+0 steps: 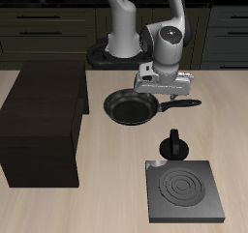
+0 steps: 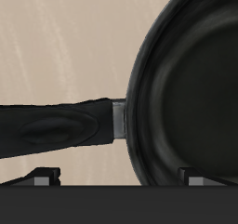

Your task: Place the frypan on the top layer of the shelf

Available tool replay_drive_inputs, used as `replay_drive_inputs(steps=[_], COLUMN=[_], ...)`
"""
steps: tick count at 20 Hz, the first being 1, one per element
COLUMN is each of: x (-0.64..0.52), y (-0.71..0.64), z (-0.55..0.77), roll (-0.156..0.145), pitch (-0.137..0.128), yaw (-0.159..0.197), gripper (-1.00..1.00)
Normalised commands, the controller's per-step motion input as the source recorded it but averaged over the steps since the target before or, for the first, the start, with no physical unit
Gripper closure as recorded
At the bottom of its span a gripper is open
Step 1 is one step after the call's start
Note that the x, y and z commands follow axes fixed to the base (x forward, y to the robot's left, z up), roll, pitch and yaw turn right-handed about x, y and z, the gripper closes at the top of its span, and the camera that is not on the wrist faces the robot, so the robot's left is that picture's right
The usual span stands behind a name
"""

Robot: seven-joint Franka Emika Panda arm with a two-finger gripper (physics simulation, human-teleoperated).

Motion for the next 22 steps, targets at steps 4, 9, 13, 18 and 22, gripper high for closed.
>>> replay_drive_inputs(steps=[4,9,13,18,22], x=[0.05,0.03,-0.01,0.06,0.02], y=[-0.05,-0.16,-0.06,-0.07,-0.10], z=[-0.25,-0.19,-0.29,-0.32,-0.27], roll=[-0.010,-0.020,0.010,0.067,-0.007], pitch=[0.031,0.019,0.037,0.037,0.033], yaw=[0.047,-0.019,0.002,0.003,0.001], gripper=[-1.00,-1.00,-1.00,-1.00,1.00])
